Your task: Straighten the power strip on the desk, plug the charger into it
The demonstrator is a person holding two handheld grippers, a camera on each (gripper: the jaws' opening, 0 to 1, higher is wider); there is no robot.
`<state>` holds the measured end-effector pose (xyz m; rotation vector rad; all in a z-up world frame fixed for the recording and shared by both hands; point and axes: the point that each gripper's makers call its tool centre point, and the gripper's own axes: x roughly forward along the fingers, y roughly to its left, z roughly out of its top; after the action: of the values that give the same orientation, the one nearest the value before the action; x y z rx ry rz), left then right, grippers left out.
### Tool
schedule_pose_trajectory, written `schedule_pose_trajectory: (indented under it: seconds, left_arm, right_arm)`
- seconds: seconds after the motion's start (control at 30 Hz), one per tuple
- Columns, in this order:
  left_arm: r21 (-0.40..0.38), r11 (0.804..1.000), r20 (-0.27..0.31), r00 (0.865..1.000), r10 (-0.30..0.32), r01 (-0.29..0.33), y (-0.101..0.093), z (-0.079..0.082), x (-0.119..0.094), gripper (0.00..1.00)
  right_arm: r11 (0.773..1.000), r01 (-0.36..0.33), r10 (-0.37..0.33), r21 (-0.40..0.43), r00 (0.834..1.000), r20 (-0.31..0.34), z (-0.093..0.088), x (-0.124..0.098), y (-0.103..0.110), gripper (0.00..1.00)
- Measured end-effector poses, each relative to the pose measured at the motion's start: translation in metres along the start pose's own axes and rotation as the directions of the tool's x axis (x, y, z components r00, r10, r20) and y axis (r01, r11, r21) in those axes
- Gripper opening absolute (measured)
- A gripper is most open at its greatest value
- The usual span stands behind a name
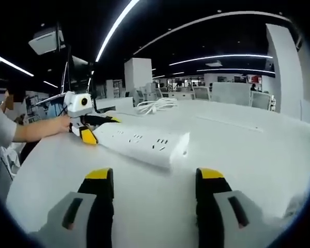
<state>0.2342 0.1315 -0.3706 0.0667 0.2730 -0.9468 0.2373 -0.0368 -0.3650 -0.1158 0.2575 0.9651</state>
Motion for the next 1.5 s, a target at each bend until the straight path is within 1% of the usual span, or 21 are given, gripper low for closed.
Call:
schedule_pose_trajectory:
  seconds: [0.13, 0.3, 0.53, 0.93, 1.07, 1.2, 1.5]
  left_arm:
    - [0.002, 1.0, 0.001, 1.0, -0.005, 0.005, -0.0013, -0.0006, 0.0004, 0.7]
    - [0.001, 1.0, 0.001, 1.0, -0.004, 0.004, -0.0016, -0.0011, 0.0005, 0.7]
    - [0.001, 1.0, 0.0, 1.0, -0.004, 0.004, 0.0005, -0.0004, 0.0003, 0.7]
    - [0.005, 1.0, 0.0, 1.0, -0.017, 0.017, 0.0004, 0.0006, 0.0017, 0.7]
    - [0.012, 0.999, -0.004, 0.999, -0.042, 0.042, -0.0006, 0.0009, 0.0039, 0.69]
    - [0.019, 0.998, -0.006, 0.998, -0.064, 0.064, -0.002, 0.0013, 0.0056, 0.69]
    - [0.03, 0.994, -0.017, 0.994, -0.104, 0.104, -0.0035, 0.0015, 0.0091, 0.69]
  right_arm:
    - [1.0, -0.006, 0.006, 0.0, 1.0, 0.004, 0.0007, 0.0009, 0.0005, 0.63]
    - [0.999, -0.014, 0.014, -0.029, 1.0, 0.0, -0.0003, 0.0028, 0.0022, 0.63]
    - [0.999, -0.023, 0.023, -0.044, 1.0, -0.001, 0.0002, 0.0055, 0.0008, 0.63]
    - [0.999, -0.031, 0.031, -0.037, 0.999, 0.011, 0.0017, 0.0057, -0.0014, 0.62]
    - [0.999, -0.03, 0.03, -0.032, 0.999, 0.011, 0.0015, 0.0049, -0.0012, 0.62]
    - [0.999, -0.027, 0.027, -0.045, 1.0, 0.003, 0.0005, 0.0049, -0.0009, 0.63]
    - [0.998, -0.029, 0.029, -0.048, 1.0, 0.001, 0.0002, 0.0043, -0.0009, 0.62]
